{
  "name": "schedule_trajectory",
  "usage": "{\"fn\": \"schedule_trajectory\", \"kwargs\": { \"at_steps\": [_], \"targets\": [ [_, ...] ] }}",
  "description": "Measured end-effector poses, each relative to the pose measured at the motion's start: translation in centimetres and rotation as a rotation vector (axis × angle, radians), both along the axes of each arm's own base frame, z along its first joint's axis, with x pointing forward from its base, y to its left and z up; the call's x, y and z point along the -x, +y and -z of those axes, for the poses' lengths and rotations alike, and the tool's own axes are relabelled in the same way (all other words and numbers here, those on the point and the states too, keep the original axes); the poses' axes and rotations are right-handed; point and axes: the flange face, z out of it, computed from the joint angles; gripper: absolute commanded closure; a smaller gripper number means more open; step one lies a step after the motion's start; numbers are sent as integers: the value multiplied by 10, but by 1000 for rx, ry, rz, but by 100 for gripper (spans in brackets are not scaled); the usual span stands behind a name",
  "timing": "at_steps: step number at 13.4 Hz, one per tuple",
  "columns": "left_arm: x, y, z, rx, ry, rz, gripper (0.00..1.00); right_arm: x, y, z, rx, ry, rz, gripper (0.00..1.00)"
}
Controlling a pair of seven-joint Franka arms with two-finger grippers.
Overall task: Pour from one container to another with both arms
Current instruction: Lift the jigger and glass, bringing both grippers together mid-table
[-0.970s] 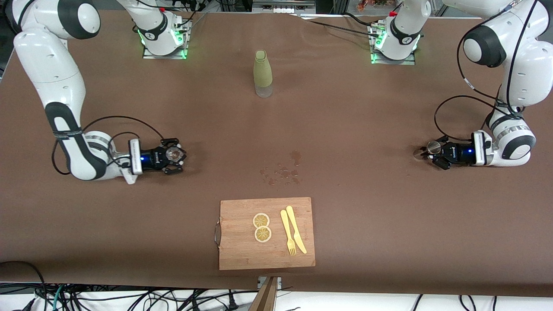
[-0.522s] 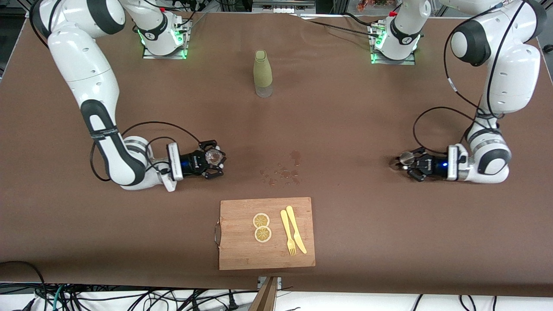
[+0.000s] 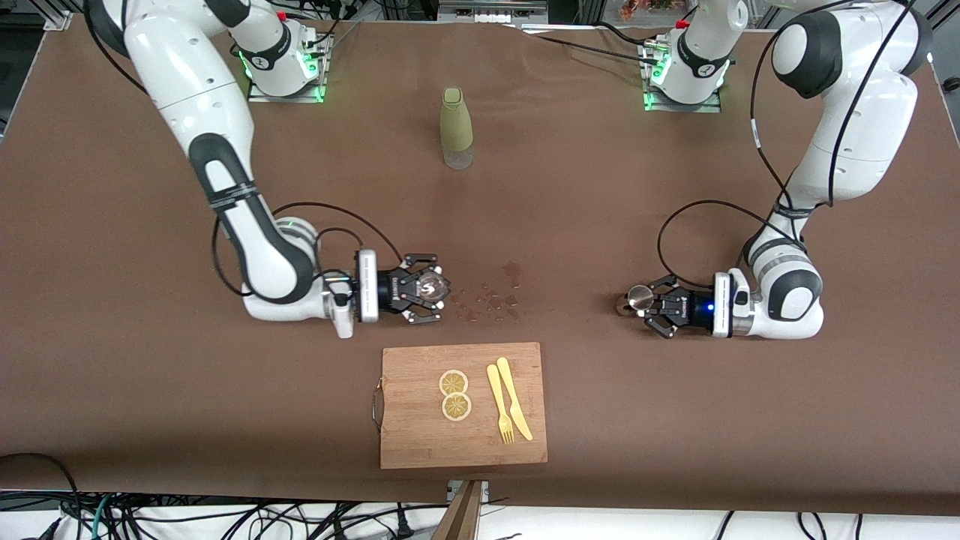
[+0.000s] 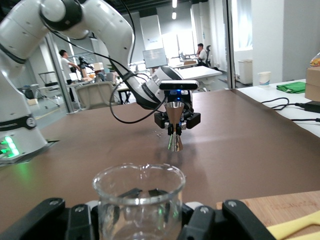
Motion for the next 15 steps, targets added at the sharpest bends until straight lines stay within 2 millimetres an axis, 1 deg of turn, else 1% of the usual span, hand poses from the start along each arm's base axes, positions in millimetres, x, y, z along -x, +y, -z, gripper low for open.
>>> {"fn": "schedule_trajectory", "kwargs": {
  "at_steps": [2,3,5,7,9,10,12,15],
  "targets": [
    [-1,-31,-9,6,3,-18,100,1,24,-7,33,18,52,100],
    [0,-49,-10,13,10,-31,100,-1,34,-14,50,38,77,100],
    [6,-89,-6,9,29,-47,100,-4,56,-33,75,62,125,100],
    [14,-126,-4,-3,37,-31,100,-1,79,-47,100,71,163,100],
    [21,-156,-4,2,45,-24,100,9,98,-50,126,85,179,100],
    [24,-169,-4,8,53,-27,100,12,104,-50,149,92,180,100],
    [29,-187,-3,4,60,-30,100,14,109,-52,217,103,164,100],
    [31,-193,-2,-2,57,-29,100,12,110,-67,309,112,145,100]
  ]
}}
